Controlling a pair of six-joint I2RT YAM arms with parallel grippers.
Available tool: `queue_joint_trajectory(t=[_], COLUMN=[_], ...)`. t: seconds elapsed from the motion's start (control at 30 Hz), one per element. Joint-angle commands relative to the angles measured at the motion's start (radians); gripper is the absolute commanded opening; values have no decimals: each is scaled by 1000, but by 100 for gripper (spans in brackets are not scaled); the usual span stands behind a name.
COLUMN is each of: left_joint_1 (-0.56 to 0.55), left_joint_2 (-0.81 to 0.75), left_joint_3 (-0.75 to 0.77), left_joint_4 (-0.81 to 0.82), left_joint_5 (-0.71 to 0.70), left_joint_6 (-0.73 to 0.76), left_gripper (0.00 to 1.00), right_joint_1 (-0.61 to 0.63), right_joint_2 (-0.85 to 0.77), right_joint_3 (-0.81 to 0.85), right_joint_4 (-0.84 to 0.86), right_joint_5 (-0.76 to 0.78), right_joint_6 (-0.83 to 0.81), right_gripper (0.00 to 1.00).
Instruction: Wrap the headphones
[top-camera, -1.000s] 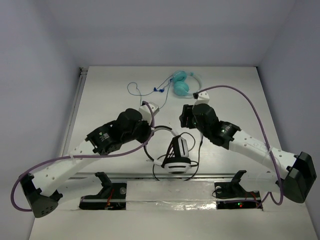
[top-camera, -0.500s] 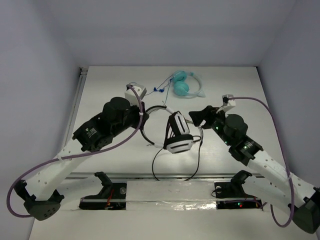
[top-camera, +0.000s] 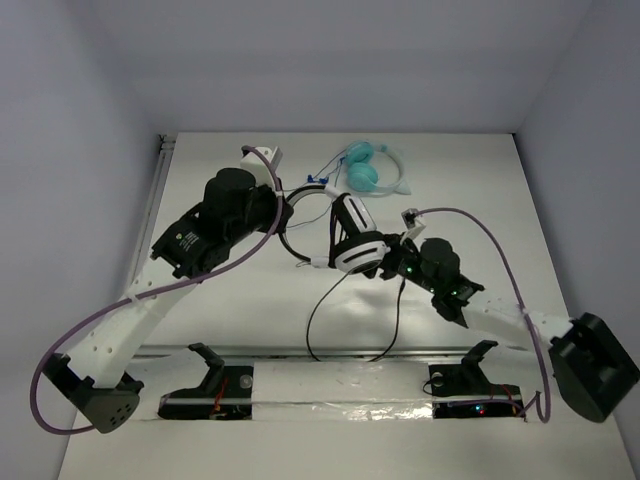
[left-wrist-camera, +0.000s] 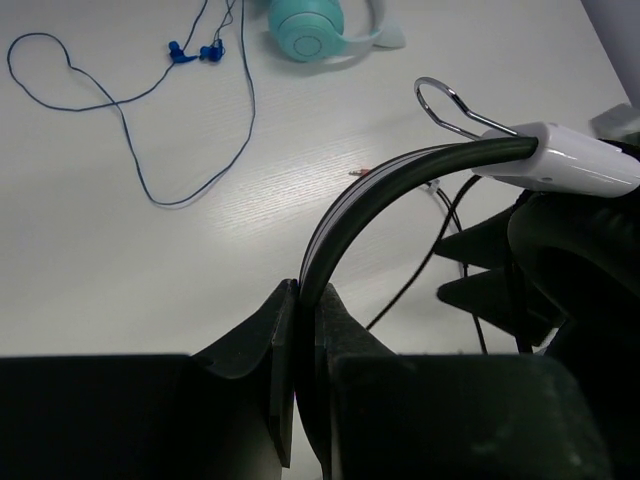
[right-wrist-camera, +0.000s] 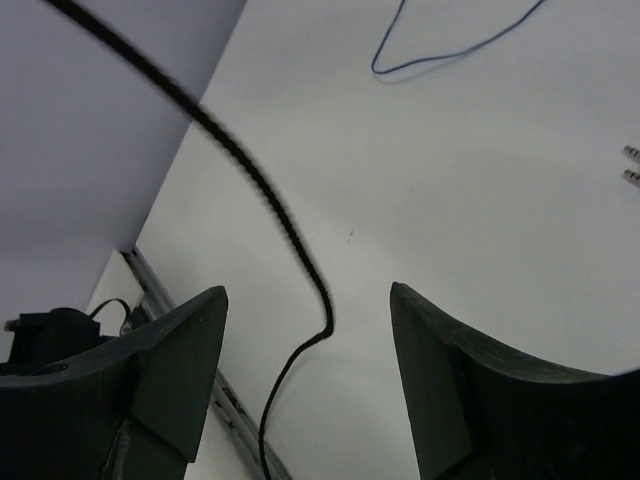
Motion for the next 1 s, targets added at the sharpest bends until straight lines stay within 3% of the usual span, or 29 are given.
queue_joint_trajectory(t=[0.0, 0.17, 0.43, 0.73, 0.8, 0.93, 0.97], left_joint_1=[-1, 8, 8, 8, 8, 19, 19], left_joint_2=[-24, -19, -6, 5, 11, 25, 28], left_joint_3=[99, 131, 146, 166, 174, 174, 169], left_joint_4=[111, 99, 122, 123, 128, 166, 184], left_joint_5=[36, 31, 36, 2, -11, -85, -106], left_joint_6=[-63, -64, -81, -96, -101, -130, -138], left_gripper=[0, 0, 0, 0, 0, 0, 0], right_joint_1=[1, 1, 118, 206, 237, 300, 309], right_joint_2=[128, 350, 646, 806, 830, 840, 837], right_joint_3=[13, 15, 79, 96, 96, 76, 59], right_joint_4=[258, 455, 678, 906, 932, 960, 966], right_joint_5=[-56, -86, -22, 15, 13, 16, 13], right_joint_6=[44, 114, 170, 246, 262, 297, 300], right_gripper=[72, 72, 74, 65, 57, 32, 20])
